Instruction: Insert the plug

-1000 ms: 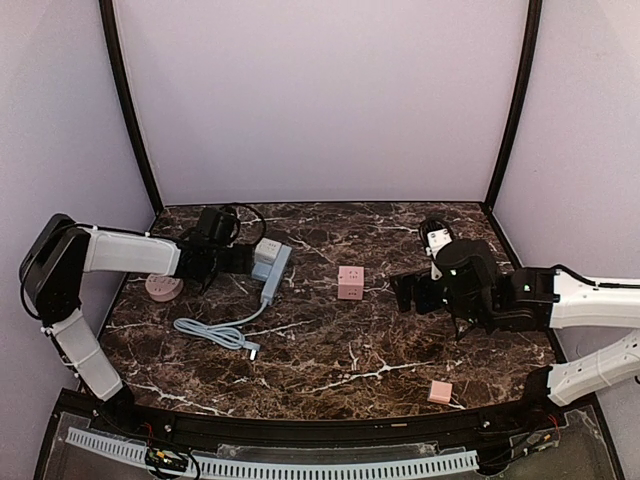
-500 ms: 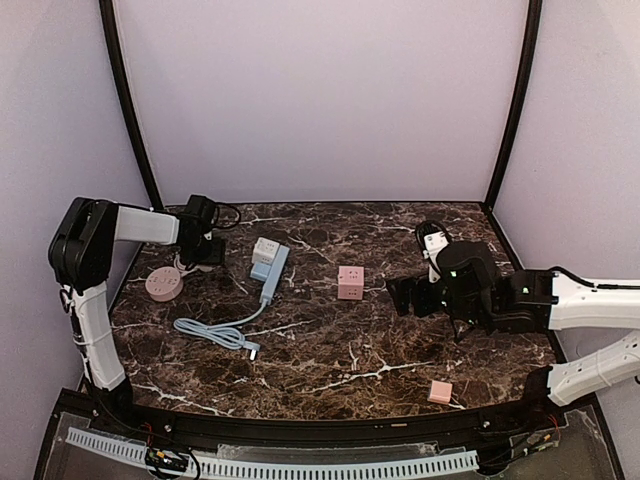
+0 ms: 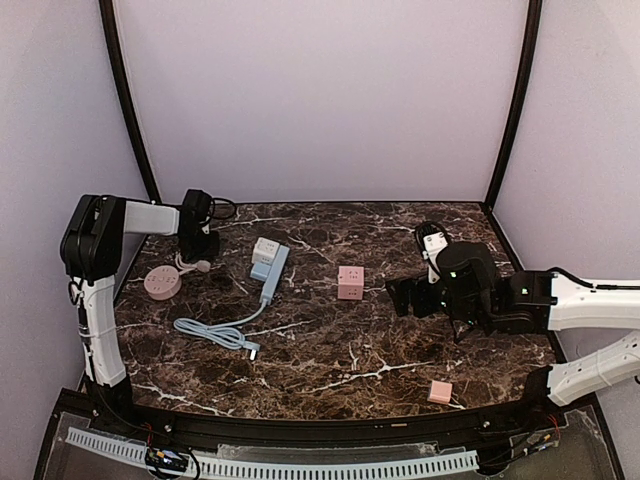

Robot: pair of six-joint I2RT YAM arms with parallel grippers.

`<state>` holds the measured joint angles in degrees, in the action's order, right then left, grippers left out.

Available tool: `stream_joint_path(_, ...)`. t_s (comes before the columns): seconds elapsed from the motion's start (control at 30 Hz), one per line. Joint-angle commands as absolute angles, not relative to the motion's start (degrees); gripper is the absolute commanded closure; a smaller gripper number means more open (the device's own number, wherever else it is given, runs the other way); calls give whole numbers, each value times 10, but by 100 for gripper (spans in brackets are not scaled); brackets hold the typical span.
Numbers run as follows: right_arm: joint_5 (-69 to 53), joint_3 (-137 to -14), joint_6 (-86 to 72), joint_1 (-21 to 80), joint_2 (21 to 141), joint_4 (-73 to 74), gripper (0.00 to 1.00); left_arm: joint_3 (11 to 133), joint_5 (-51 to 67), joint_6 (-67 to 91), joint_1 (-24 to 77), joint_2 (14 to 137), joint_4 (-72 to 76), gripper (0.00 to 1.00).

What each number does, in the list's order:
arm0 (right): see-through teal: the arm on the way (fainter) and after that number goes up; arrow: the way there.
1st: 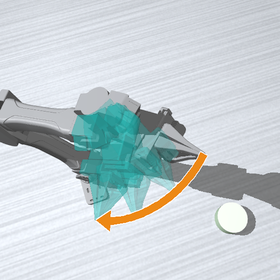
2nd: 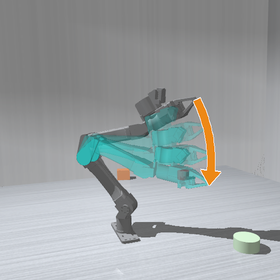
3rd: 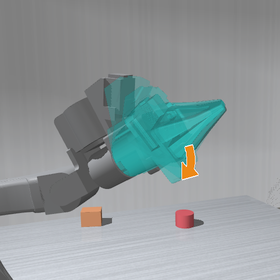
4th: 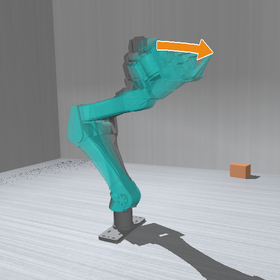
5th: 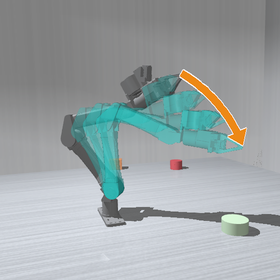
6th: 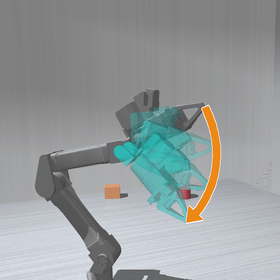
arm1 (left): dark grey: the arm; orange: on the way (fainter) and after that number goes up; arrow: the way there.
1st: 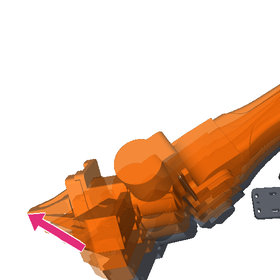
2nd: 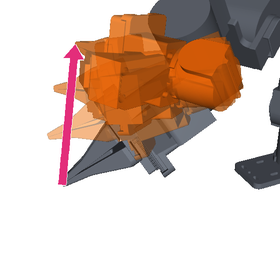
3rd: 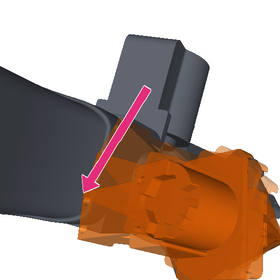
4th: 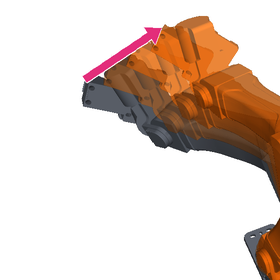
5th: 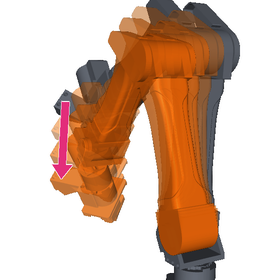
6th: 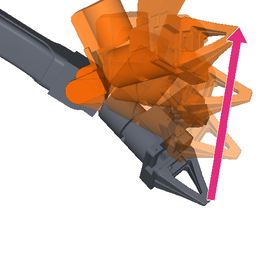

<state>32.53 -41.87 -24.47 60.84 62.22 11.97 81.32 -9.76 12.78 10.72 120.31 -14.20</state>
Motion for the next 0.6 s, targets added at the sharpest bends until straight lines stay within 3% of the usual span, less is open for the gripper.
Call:
stream_joint_path(0.0,325,-414,-246,605,620,105,1,811,-61,131,104,1210,-182,92)
stream_joint_path(0.1,324,-416,-247,606,621,104,1,793,-49,135,107,1191,-170,99)
stream_joint_path(0.57,340,-458,-235,605,597,123,1,705,-115,139,240,923,-212,99)
